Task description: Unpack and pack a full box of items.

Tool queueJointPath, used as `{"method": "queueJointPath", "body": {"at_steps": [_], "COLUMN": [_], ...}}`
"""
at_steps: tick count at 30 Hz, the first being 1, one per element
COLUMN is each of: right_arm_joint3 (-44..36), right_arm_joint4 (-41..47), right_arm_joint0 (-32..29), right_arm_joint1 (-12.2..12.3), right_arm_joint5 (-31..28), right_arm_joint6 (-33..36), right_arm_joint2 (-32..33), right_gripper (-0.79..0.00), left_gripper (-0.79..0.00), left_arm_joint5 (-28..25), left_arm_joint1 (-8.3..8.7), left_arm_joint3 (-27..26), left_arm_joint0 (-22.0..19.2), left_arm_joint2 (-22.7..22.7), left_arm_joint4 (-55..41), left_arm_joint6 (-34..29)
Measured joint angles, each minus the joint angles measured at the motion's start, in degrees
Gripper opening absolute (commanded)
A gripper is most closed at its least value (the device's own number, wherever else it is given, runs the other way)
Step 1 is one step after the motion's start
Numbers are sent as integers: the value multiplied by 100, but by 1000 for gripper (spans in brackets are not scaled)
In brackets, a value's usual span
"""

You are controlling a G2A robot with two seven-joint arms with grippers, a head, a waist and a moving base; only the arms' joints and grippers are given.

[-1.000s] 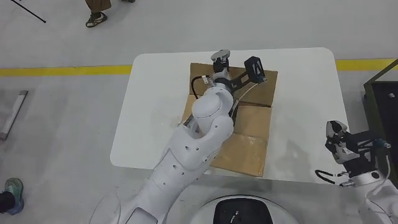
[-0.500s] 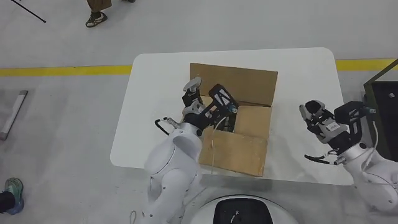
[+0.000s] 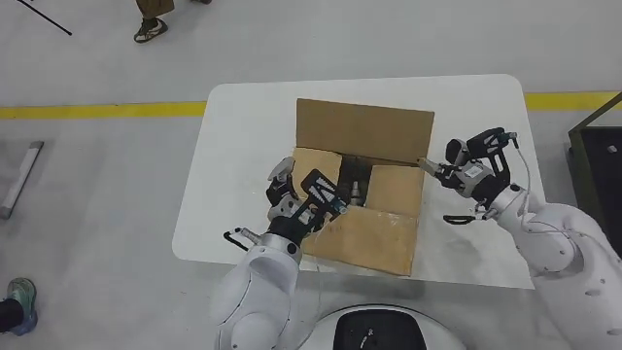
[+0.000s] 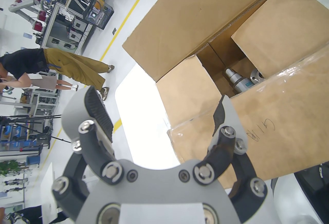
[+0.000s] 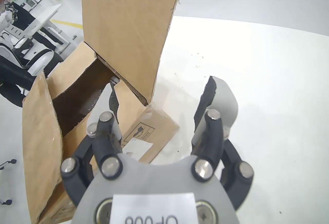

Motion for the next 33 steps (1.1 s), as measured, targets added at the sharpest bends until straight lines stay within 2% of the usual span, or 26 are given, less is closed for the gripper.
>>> {"method": "queueJointPath", "body": {"at_steps": [5,22,23,24,25,26,29,33], "right_arm_joint3": [293,1115,1172,1243,1294,1340,1408,1238], "right_arm_joint4": [131,70,60,31,4,-34,-122,-230], "right_arm_joint0": [385,1460,1535,1634,1703,1765,1880,1709], "right_arm_joint1": [-7,36,41,47,52,57,71,112], "right_arm_joint5": [-72,-126,-151,-191,-210,-216,-215,-235], "right_arm_joint6": [159,490,525,566,589,600,539,369], "right_arm_joint2": [-226,-407,-415,-425,-432,-439,-434,-298], "right_gripper": [-785,-785,-702,-517,-403,-15,0,0], "left_gripper": [0,0,0,0,0,0,0,0], "left_arm_joint5": [48,32,23,19,18,20,41,86], "left_arm_joint1": [7,-6,-8,-10,-12,-15,-20,-24], "left_arm_joint3": [-12,207,217,232,243,254,293,354], "left_arm_joint0": [34,-216,-229,-246,-256,-265,-288,-295], "left_arm_joint2": [46,258,277,302,320,337,375,385], "left_arm_joint4": [49,-6,-15,-32,-51,-66,-113,-179], "left_arm_joint6": [31,47,46,44,42,37,20,21]}}
